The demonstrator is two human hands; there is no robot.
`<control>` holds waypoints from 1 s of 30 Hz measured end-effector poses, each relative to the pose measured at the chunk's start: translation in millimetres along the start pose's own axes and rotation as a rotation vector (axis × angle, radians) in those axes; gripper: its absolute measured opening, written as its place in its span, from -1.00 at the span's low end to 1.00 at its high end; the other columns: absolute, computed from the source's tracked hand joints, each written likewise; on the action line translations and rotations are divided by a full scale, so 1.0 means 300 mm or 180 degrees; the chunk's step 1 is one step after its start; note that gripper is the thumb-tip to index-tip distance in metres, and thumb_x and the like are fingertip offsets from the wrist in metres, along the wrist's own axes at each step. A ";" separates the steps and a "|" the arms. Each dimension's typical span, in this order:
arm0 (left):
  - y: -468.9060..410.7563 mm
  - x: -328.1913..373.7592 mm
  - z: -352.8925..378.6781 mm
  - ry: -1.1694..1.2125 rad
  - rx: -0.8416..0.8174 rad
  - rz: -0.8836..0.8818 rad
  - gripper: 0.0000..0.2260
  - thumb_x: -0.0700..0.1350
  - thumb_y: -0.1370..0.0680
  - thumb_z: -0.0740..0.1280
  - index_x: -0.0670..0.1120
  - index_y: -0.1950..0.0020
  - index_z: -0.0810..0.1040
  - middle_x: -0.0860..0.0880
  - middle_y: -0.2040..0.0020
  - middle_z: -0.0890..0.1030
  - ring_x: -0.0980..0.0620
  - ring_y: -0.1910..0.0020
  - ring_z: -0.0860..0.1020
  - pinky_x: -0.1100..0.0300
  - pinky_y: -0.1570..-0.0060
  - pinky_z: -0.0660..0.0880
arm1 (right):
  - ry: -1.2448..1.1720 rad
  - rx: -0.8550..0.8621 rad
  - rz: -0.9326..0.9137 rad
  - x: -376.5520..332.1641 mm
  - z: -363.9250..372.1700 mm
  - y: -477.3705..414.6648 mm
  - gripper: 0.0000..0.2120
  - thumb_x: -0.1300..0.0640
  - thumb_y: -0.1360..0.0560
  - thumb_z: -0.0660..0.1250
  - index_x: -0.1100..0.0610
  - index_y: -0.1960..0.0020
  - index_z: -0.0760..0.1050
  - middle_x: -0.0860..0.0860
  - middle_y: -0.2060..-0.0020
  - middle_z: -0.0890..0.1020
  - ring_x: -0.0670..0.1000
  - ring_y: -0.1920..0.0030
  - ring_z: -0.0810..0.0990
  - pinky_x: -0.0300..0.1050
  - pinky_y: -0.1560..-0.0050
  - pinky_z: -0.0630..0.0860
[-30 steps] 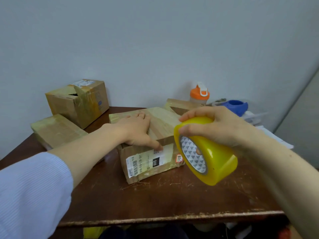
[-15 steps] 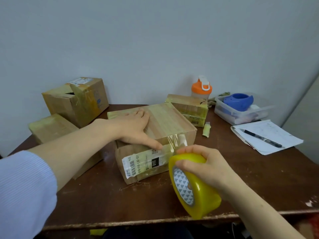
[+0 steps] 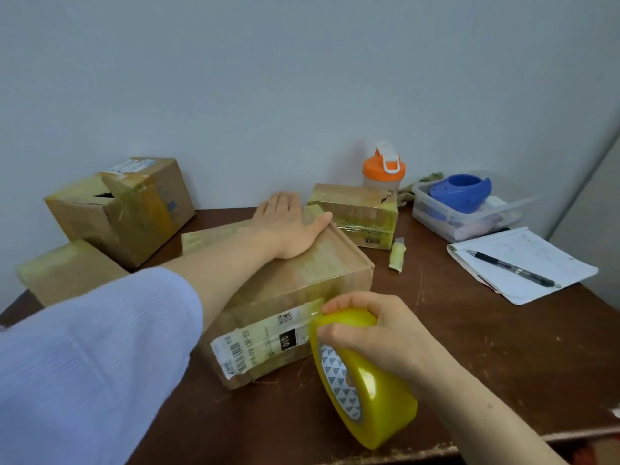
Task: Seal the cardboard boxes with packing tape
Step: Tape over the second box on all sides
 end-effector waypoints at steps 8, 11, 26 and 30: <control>0.212 0.125 0.058 0.0041 0.0075 0.0648 -0.26 0.32 -0.54 -0.23 -0.16 -0.54 -0.20 -0.17 -0.55 -0.16 -0.06 -0.54 -0.15 0.08 -0.45 -0.20 | -0.0040 -0.0027 0.0077 -0.006 0.000 -0.012 -0.80 0.06 -0.23 0.53 -0.08 0.16 0.64 -0.06 0.18 0.68 -0.06 0.12 0.65 -0.07 0.04 0.63; 0.178 0.113 0.033 0.0105 -0.0151 0.0587 -0.22 0.36 -0.52 -0.21 -0.17 -0.54 -0.18 -0.16 -0.56 -0.14 -0.06 -0.54 -0.14 0.08 -0.45 -0.19 | -0.0025 -0.0074 0.0078 -0.013 0.002 -0.001 -0.80 0.04 -0.23 0.53 -0.10 0.16 0.64 -0.06 0.13 0.67 -0.06 0.10 0.64 -0.07 0.04 0.62; 0.212 0.091 0.046 0.0164 -0.0200 0.0765 -0.21 0.37 -0.52 -0.15 -0.14 -0.54 -0.22 -0.14 -0.55 -0.22 -0.06 -0.53 -0.20 0.09 -0.43 -0.23 | -0.0073 0.0066 0.0158 -0.008 0.010 -0.008 -0.82 0.05 -0.24 0.53 -0.08 0.18 0.63 -0.02 0.14 0.67 -0.02 0.11 0.65 -0.05 0.05 0.63; 0.254 0.028 -0.022 -0.0003 -0.0804 0.0753 0.06 0.45 -0.36 0.20 -0.12 -0.53 -0.29 -0.15 -0.53 -0.30 -0.08 -0.51 -0.28 0.02 -0.48 -0.19 | -0.0043 0.0067 0.0144 -0.012 0.010 0.007 -0.81 0.02 -0.22 0.54 -0.09 0.18 0.64 -0.04 0.15 0.68 -0.04 0.11 0.65 -0.03 0.00 0.61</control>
Point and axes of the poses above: each hand's wrist, its own y-axis away from the middle knuckle, its own z-axis out of the palm, x = y × z, the point moved 4 cm from there along -y, towards the middle knuckle
